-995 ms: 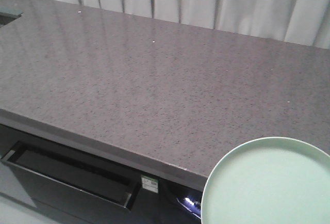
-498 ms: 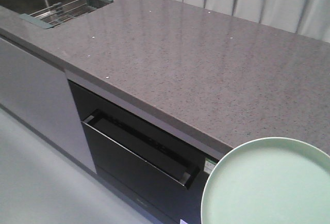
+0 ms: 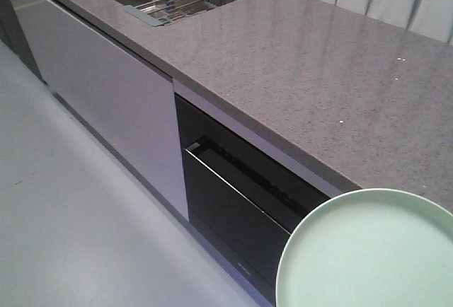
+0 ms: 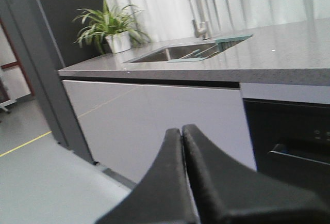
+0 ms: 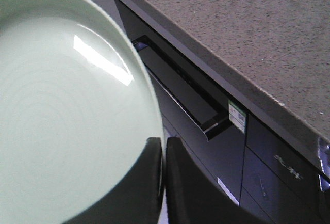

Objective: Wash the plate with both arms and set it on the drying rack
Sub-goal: 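Hold the plate in the right gripper while the base turns away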

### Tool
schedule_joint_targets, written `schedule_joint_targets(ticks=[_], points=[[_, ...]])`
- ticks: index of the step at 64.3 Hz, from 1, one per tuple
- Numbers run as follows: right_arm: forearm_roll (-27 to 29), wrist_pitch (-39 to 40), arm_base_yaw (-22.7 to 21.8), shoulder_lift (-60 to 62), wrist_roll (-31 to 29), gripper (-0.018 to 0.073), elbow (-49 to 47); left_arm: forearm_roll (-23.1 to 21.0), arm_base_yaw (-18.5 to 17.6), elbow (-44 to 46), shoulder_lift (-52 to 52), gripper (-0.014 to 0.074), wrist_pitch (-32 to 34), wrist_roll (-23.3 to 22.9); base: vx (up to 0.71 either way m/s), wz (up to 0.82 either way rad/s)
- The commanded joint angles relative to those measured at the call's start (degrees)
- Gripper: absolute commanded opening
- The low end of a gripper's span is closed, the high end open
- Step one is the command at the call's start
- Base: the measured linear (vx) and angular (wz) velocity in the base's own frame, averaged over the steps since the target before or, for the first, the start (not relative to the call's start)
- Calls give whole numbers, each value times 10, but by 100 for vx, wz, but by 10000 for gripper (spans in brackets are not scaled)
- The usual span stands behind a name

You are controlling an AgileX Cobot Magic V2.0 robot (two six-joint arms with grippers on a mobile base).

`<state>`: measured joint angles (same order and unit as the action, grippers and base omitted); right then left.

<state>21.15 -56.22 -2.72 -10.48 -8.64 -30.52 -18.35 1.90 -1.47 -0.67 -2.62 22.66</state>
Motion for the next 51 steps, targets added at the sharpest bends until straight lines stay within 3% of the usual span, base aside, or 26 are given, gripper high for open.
schedule_joint_targets(ticks=[1, 51], points=[[9, 39, -4, -8, -1, -1, -14, -1, 0, 14, -8, -6, 40, -5, -2, 35], [9, 39, -4, -8, -1, -1, -14, -1, 0, 14, -8, -6, 40, -5, 3, 46]])
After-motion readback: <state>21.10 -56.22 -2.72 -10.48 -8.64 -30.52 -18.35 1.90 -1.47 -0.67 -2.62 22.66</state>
